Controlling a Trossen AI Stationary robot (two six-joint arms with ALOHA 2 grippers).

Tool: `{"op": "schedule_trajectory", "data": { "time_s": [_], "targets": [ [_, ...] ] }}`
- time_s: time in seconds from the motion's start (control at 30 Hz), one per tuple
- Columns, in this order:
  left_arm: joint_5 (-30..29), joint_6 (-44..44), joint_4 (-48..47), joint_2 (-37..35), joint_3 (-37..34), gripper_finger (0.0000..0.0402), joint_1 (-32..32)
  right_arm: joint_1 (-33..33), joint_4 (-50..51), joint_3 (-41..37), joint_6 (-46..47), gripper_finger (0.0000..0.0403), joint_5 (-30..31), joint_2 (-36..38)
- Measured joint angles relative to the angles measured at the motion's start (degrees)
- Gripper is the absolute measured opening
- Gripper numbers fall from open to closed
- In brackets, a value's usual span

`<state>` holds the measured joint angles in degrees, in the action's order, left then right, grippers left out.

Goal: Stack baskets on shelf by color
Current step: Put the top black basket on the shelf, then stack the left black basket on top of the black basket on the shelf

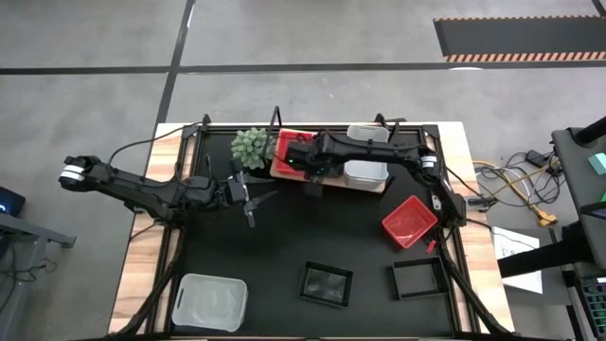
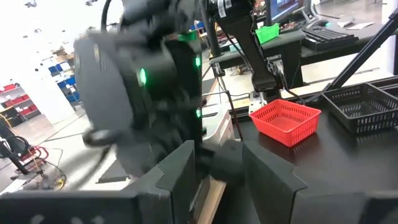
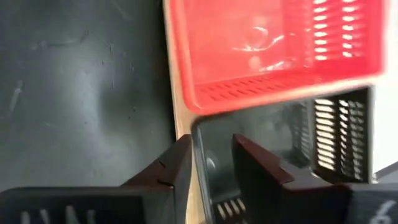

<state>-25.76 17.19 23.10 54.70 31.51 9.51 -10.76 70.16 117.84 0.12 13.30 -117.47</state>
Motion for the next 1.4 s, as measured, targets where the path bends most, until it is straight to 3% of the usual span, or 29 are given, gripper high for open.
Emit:
{"op": "schedule_trajectory", "data": {
  "time_s": [0.27, 0.47, 0.63, 0.73, 0.97, 1.2, 1.4],
  "targets": [
    [0.0, -0.3, 0.0, 0.0, 0.0, 0.0121, 0.0, 4.9, 0.3, -3.2, 3.7, 0.0130, -0.2, 8.4],
    [0.0, -0.4, 0.0, 0.0, 0.0, 0.0121, 0.0, 13.3, -8.9, -17.5, 6.7, 0.0121, 0.2, 19.4],
    [0.0, -2.1, 0.7, 0.0, 0.0, 0.0121, 0.0, 21.8, -29.4, -36.6, 3.7, 0.0117, 1.1, 30.3],
    [0.3, -5.1, 0.9, 0.0, 0.0, 0.0121, 0.1, 25.7, -47.7, -48.6, -2.2, 0.0117, 2.2, 35.5],
    [6.9, -13.0, 3.7, 4.0, 0.0, 0.0121, 2.9, 27.4, -85.2, -71.1, -14.3, 0.0113, 1.7, 41.4],
    [7.0, -14.0, 13.7, 13.4, 0.0, 0.0121, 6.9, 25.7, -101.9, -81.9, -16.7, 0.0110, 1.3, 42.4],
    [7.0, -14.0, 20.0, 20.4, 0.7, 0.0121, 7.2, 25.9, -117.0, -87.7, -23.7, 0.0081, 1.3, 42.5]
  ]
}}
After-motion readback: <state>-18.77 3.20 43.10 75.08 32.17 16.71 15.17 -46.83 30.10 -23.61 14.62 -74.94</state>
